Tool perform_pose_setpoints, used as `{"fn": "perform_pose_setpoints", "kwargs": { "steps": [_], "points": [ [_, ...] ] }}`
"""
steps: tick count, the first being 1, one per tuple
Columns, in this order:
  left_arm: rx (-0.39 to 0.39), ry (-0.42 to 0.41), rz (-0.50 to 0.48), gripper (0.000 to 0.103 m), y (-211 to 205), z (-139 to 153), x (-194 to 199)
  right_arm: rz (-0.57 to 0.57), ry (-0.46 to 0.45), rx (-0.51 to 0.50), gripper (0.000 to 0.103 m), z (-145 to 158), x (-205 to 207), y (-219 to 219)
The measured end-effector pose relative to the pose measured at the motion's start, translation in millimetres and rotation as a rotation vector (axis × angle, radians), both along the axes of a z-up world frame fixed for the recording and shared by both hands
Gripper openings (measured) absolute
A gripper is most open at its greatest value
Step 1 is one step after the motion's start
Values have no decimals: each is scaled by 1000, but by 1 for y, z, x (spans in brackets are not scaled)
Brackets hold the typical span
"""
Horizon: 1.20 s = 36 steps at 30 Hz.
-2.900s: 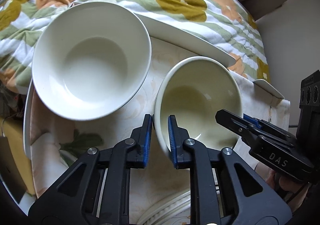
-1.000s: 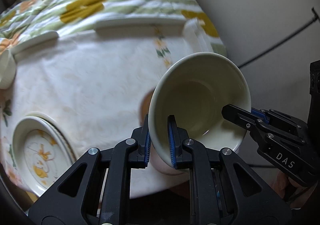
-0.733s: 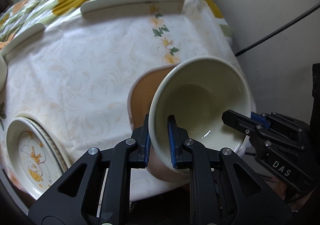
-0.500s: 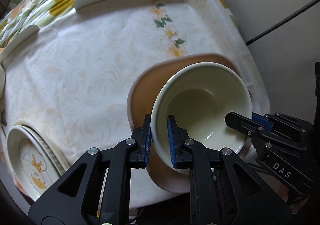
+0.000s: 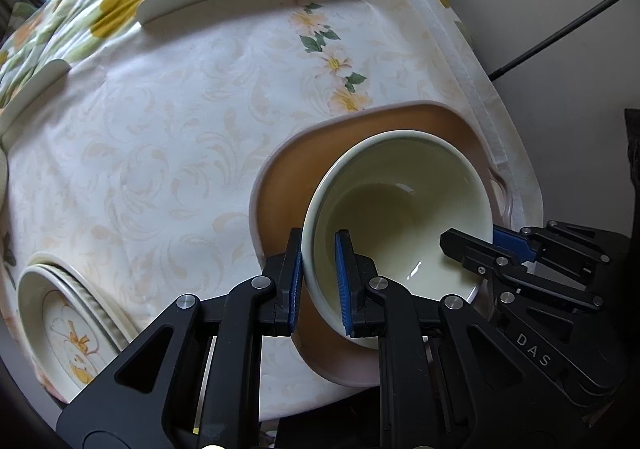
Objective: Organize plates and bowls
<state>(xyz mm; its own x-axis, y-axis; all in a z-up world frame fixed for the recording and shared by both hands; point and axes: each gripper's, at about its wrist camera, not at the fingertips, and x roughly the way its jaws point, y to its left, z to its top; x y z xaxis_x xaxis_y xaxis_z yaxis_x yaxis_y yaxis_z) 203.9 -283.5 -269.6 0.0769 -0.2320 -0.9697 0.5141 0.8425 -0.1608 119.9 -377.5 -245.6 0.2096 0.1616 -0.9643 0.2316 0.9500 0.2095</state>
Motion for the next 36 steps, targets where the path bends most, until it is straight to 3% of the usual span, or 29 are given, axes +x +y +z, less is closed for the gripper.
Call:
{"fn": "perform_pose_setpoints", "kwargs": {
  "steps": [11,17,18,20,21,22,24,30,36],
  "points": [
    [15,-29,-9,13,-2,6,-3,9,15,-32,14,9,0,3],
    [-9,-109,13,14,8,38,-11,42,-37,-48,17,31,-8,4],
    [-12,-128,20,19,11,45,-12,50,-57,-38,21,36,-10,4],
    [-17,-186,46,42,18,62,-17,65,-97,-31,32,47,-16,5],
    [-22,-214,59,72,21,70,-19,79,-123,-27,47,53,-21,6],
    [-30,-245,74,92,26,78,-22,87,-142,-25,55,58,-24,7],
    [-50,-306,105,96,37,95,-29,109,-190,-20,73,69,-30,12],
    [-57,-365,246,96,81,126,-41,202,-326,-48,102,100,-44,31],
    [-32,-420,433,96,140,149,-53,346,-387,-58,102,117,-38,62]
  ]
}}
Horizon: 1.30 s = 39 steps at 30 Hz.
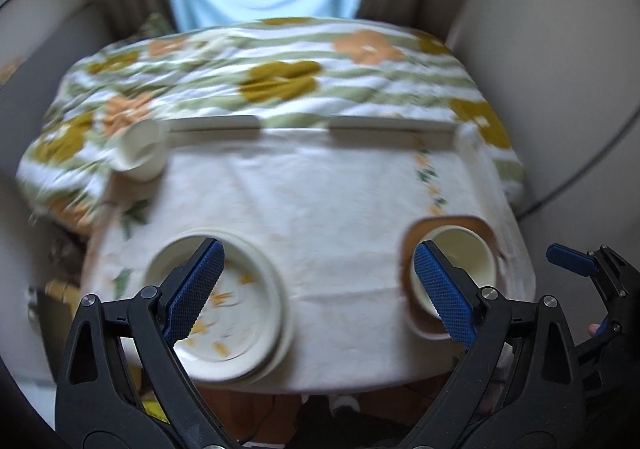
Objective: Organize plates and bowls
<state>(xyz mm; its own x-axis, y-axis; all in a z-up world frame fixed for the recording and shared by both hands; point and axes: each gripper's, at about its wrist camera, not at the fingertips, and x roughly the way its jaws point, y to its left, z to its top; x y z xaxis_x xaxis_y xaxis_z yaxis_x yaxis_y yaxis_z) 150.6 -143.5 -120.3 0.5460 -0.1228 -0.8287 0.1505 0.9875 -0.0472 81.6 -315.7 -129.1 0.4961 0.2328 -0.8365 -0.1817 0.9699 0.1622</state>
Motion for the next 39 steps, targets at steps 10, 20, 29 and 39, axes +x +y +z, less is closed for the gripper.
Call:
{"fn": "perform_pose_setpoints", "kwargs": {
  "steps": [10,20,29,39],
  "points": [
    [-41,-56,342,96,132,21,-2,273,-63,-1,102,27,70,86],
    [-162,-48,531,96,247,-2,61,378,-96,-7,102,36,183,184],
    [-316,93,562,71,299,-92,163,404,113,101,99,-48,307,261],
    [-343,218,562,40,309,-169,229,427,270,138,57,-125,358,320]
  ]
}}
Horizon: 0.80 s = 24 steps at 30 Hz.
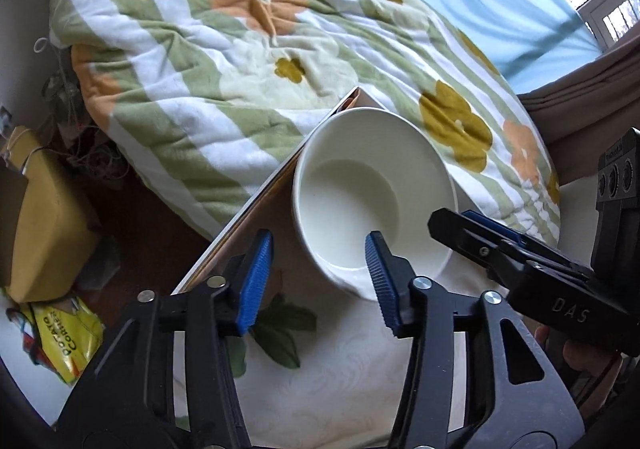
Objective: Organize plates and bowls
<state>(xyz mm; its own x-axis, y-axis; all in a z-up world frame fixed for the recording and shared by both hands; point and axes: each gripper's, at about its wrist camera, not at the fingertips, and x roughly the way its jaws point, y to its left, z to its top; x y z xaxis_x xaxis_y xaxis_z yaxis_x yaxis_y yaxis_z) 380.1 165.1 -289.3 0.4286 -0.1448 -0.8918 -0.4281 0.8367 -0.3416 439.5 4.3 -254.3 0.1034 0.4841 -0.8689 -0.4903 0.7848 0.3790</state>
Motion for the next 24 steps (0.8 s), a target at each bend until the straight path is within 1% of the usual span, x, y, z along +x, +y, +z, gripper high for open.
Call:
{"fn": "perform_pose_setpoints", "kwargs": {
  "steps": [1,2,3,4,5,6,8,10,14,18,22,24],
  "points": [
    [-1,7,-1,35,1,-4,3,0,11,-4,56,-6,2,4],
    [-1,12,-4,31,2,-7,5,0,18,-4,52,-9,3,5],
    [-2,18,-10,23,2,-10,7,1,26,-3,47,-12,4,7],
    [-1,20,-12,21,3,-11,7,5,34,1,44,-16,5,9],
    [5,14,-12,21,2,-12,8,8,39,2,34,-17,5,11],
    [7,13,-13,21,3,-12,8,14,45,3,31,-20,5,13],
    [-5,9,-9,20,6,-14,8,17,55,-4,20,-24,6,14],
    [-7,10,-8,19,4,-12,9,9,56,2,20,-26,7,14],
    [36,7,-27,19,-1,-8,10,-1,51,12,20,-25,6,12],
    [71,-14,-53,19,-8,2,8,-19,28,28,20,-19,1,6],
    [111,-41,-91,19,-25,23,1,-47,3,53,20,-4,-8,-9],
    [131,-65,-112,19,-39,40,-6,-65,-20,63,20,10,-18,-22]
  ]
}}
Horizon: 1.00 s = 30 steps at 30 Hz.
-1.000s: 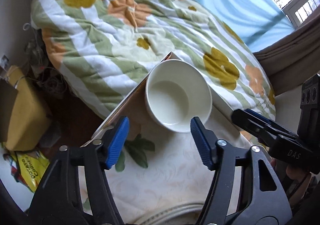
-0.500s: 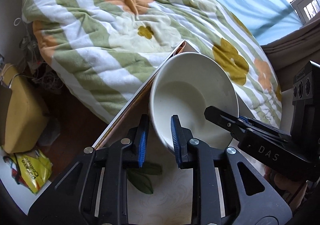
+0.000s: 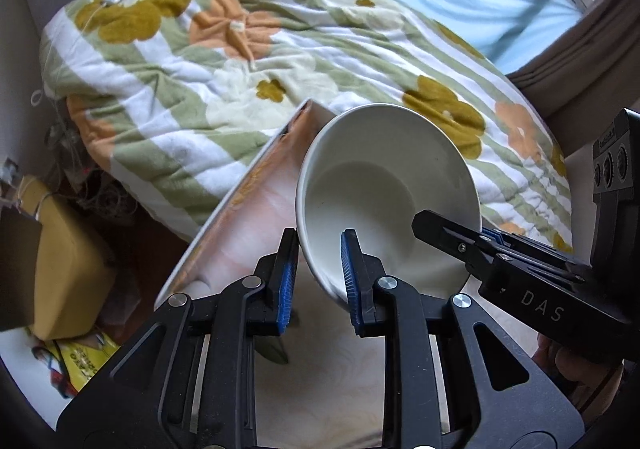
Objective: Organize plates and bowls
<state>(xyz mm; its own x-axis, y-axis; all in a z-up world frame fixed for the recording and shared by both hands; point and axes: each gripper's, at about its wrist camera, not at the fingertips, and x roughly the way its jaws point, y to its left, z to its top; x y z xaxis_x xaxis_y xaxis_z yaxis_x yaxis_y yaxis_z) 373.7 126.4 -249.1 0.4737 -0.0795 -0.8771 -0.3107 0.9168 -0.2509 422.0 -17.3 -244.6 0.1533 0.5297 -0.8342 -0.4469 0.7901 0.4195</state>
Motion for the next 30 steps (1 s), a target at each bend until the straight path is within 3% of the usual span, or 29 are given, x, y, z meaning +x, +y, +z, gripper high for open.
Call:
{"fn": "perform_pose_setpoints", "kwargs": {
  "steps": [8,14,22,30],
  "points": [
    [38,-94,-104,19,-86,77,-58,-105,-84,41,20,72,-64,-79],
    [25,-124,-203,19,-172,112,-114,-204,-107,18,20,109,-132,-159],
    [-25,-119,-328,19,-281,118,-182,-318,-117,-24,20,121,-219,-265],
    [-65,-17,-483,19,-357,94,-221,-438,-58,-80,20,101,-269,-326]
  ]
}}
